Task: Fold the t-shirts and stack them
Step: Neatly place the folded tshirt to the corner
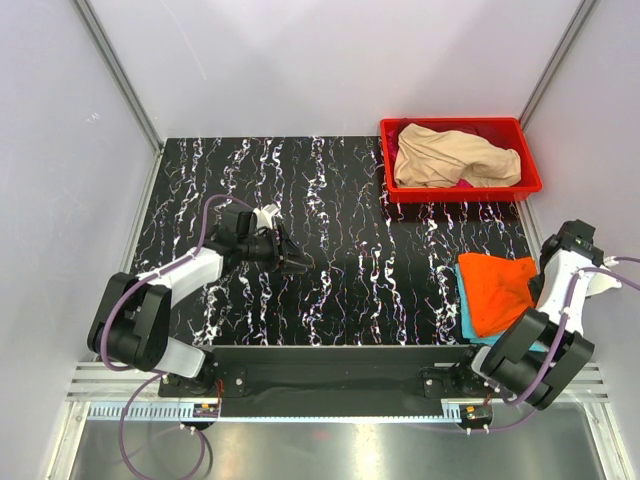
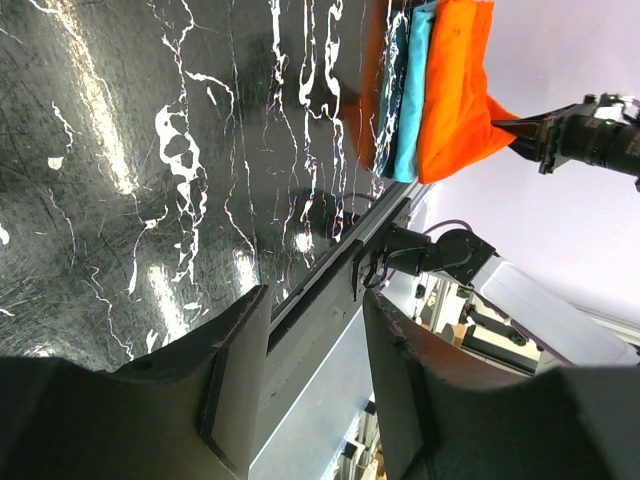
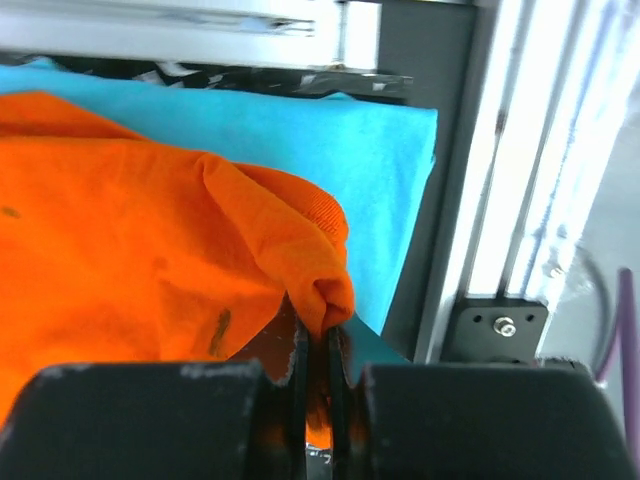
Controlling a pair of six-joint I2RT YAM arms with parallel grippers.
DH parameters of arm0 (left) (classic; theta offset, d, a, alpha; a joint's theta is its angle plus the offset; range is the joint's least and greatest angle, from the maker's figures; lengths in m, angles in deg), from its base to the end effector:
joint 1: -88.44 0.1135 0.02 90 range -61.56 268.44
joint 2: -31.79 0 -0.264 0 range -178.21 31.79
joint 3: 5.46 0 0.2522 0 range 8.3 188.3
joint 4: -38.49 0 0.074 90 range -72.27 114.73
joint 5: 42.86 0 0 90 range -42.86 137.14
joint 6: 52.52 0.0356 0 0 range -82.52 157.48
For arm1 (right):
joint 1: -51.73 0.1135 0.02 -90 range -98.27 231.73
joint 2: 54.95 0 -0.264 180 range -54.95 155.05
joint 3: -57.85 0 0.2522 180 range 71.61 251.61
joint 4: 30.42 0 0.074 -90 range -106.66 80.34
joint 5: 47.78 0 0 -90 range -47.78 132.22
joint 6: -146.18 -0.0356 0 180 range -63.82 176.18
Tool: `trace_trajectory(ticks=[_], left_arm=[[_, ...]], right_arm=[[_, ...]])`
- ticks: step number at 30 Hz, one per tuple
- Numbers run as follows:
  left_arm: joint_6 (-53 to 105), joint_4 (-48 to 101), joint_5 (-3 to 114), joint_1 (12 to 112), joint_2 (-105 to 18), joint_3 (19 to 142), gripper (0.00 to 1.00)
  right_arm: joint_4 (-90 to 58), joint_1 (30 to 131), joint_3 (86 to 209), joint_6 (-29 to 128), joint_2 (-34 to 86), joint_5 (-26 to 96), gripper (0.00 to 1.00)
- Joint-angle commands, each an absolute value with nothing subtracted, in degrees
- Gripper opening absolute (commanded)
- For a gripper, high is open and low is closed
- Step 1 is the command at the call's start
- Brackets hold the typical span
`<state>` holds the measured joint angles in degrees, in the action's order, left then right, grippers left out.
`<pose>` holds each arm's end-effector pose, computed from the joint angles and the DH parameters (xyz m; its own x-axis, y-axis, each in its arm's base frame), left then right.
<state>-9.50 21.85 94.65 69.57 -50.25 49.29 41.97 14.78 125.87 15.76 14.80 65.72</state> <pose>0.2547 -0.1148 0.1913 -0.9750 -0.1886 -0.1173 0.0119 0.4829 -0.8756 0.1592 -0.1375 0.2510 -0.1712 0.8728 -0.4570 0.9845 0.1331 -0.1146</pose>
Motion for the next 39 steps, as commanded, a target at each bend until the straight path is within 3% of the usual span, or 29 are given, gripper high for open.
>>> trace_trajectory(ticks=[1,3,7,9,14,18,19,20,22,23,26,29,39], left_arm=[[-10.0,24.6,97.2,70.0,-50.7,49.2,0.47],[-9.9,24.6,97.2,70.1,-50.7,49.1,0.47],[-8.8,23.8,97.5,70.2,-50.0,49.1,0.47],[-7.1,21.8,97.4,70.3,-49.6,49.5,0.47],[-3.7,17.8,95.4,70.3,-49.3,52.2,0.46],[-2.7,18.0,94.9,70.2,-48.8,52.3,0.4],[-2.8,18.0,95.0,70.2,-48.9,52.2,0.39],[-3.0,18.1,95.1,70.1,-48.8,51.7,0.38],[-3.6,18.0,95.2,70.0,-48.5,51.5,0.38],[-4.0,18.0,95.6,70.0,-48.4,51.4,0.38],[-3.9,16.6,95.1,70.0,-47.2,51.5,0.37],[-4.1,15.7,94.8,70.0,-46.6,51.9,0.37],[-5.0,15.2,94.8,70.0,-45.6,51.3,0.37]], right_arm=[[45.7,14.3,126.1,9.1,16.4,74.1,0.13],[46.6,14.3,125.6,8.3,16.2,74.3,0.38],[51.9,14.3,129.0,7.0,14.3,76.4,0.71],[53.5,14.3,132.2,9.1,12.5,75.4,1.0],[48.9,17.4,133.0,13.0,11.4,62.5,1.0],[44.6,26.1,132.2,12.9,12.1,63.7,1.0],[45.0,26.5,131.6,11.4,12.1,63.1,0.84],[46.3,26.5,129.5,6.6,11.3,63.8,0.53],[45.7,26.4,127.1,3.7,10.4,66.0,0.06],[45.7,26.4,125.9,2.8,10.6,68.6,0.0],[49.9,26.4,126.9,-1.9,15.1,73.5,0.0],[49.8,26.2,128.4,-4.4,19.0,79.1,0.09],[44.8,18.2,124.0,-2.4,20.3,82.6,0.0]])
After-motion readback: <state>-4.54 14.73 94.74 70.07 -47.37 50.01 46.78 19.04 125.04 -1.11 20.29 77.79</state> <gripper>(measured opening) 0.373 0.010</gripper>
